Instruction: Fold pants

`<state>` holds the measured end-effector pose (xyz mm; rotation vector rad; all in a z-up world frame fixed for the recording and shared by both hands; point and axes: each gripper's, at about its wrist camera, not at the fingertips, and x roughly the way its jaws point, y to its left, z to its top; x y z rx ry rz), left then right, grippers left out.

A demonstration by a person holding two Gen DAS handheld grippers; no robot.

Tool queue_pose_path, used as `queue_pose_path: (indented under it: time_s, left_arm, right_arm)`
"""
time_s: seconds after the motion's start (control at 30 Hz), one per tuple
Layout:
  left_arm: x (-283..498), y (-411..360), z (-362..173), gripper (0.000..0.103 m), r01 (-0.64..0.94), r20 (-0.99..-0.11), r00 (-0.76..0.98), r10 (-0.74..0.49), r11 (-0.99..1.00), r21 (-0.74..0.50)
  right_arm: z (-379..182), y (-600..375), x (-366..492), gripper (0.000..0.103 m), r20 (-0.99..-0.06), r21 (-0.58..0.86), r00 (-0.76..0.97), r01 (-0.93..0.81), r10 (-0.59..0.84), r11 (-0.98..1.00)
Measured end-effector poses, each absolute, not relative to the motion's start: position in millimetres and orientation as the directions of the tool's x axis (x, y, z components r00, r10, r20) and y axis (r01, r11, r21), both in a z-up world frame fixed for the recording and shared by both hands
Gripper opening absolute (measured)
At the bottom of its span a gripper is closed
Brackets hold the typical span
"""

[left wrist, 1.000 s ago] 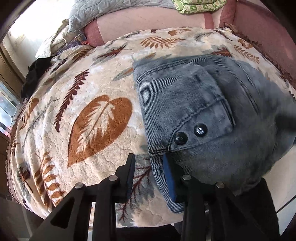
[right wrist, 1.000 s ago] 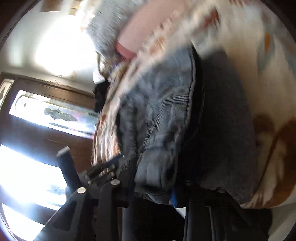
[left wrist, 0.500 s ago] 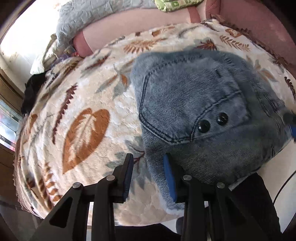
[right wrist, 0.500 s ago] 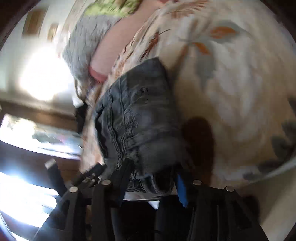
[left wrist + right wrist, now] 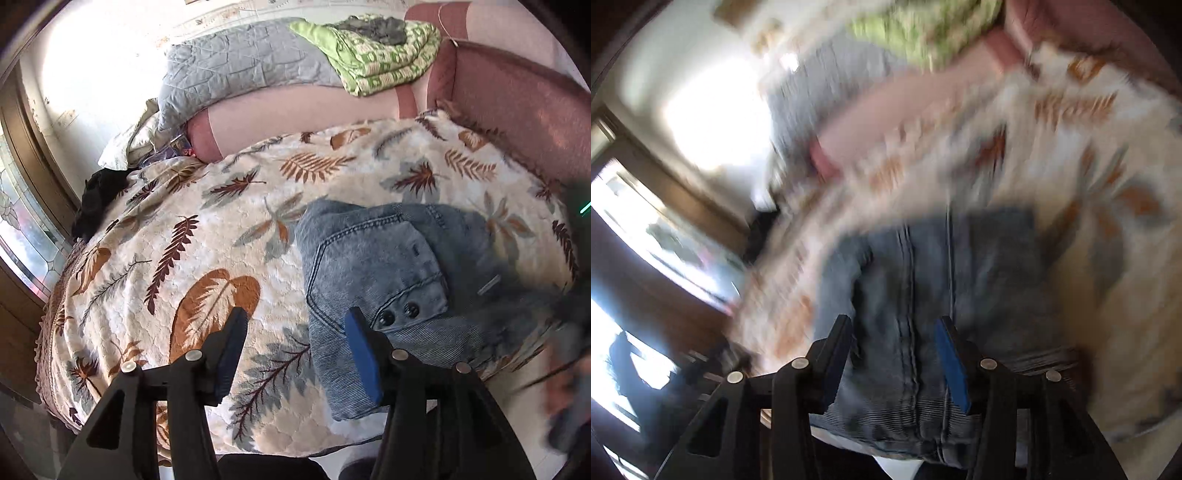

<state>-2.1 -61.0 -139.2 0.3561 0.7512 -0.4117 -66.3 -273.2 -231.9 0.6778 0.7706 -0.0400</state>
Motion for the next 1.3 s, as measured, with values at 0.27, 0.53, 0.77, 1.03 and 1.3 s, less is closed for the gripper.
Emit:
queue_pose_path:
  time_s: [0.27, 0.53, 0.77, 1.03, 1.3]
  left_arm:
    - [-8, -53, -122, 0.056, 0.468, -0.684, 0.682, -0.258, 0.873, 0.138]
    - [-12, -38, -110, 0.056, 0.444, -0.653, 0.711, -0.263, 0.887, 0.126]
    - [-12, -12, -92, 0.057, 0.395, -0.614, 0.749, -0.251, 0.912, 0.108]
    - [-10, 13, -78, 0.057, 0.337, -0.582, 0.781, -0.225, 0.937, 0.090]
    - [-8, 19, -78, 0.057, 0.319, -0.582, 0.785, -0.212, 0.944, 0.086]
  right_arm:
    - [-235, -268, -63, 0.052, -0.710, 0.467, 0.688, 0.297, 0.153, 0.833]
    - [-196, -235, -72, 0.052, -0.651, 0.419, 0.748, 0.209, 0.132, 0.884]
    - [-185, -209, -61, 0.052, -0.647, 0.378, 0.750, 0.158, 0.138, 0.913]
    - [-183, -190, -54, 0.052, -0.654, 0.358, 0.741, 0.125, 0.153, 0.925]
    - [-180, -185, -51, 0.052, -0.655, 0.350, 0.739, 0.110, 0.159, 0.930]
